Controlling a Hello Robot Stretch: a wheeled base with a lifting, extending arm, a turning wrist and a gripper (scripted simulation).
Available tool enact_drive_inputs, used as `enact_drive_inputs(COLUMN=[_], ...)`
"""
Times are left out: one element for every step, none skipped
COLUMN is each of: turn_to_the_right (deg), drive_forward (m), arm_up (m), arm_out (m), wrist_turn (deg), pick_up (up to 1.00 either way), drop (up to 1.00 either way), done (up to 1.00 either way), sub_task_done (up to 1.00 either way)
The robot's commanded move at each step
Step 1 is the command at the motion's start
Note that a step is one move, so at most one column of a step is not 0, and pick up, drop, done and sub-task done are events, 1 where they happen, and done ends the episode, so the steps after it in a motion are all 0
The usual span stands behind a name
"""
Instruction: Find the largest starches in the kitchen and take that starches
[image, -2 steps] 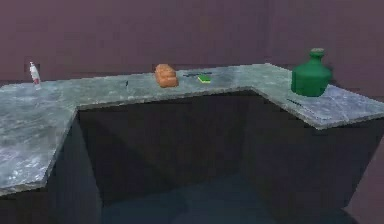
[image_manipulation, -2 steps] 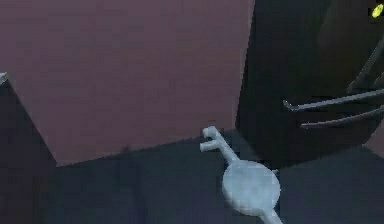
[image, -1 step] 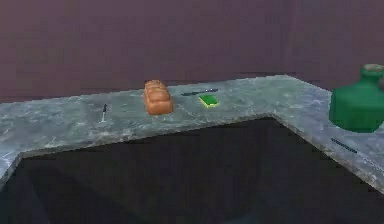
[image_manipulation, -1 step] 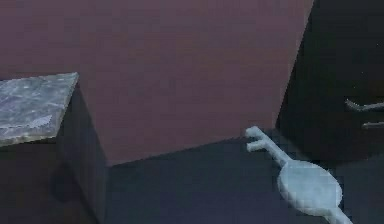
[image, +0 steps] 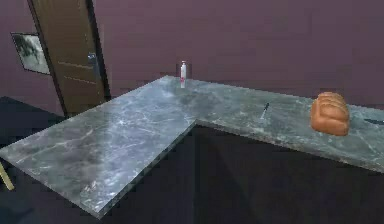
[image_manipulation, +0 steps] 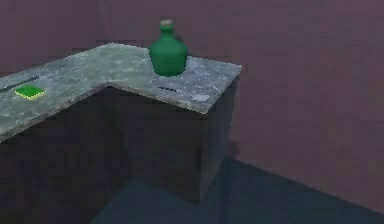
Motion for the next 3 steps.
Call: enact_drive_inputs(turn_to_the_right=[-45.0, 45.0, 27.0], drive_forward=[0.0, 0.0, 0.0], arm_up=[0.0, 0.0, 0.0], arm_out=[0.0, 0.0, 0.0], wrist_turn=[0.0, 0.0, 0.0], pick_up=[0.0, 0.0, 0.0], drop=[0.0, 0.0, 0.0], done=[0.0, 0.0, 0.0], sub_task_done=[0.0, 0.0, 0.0])
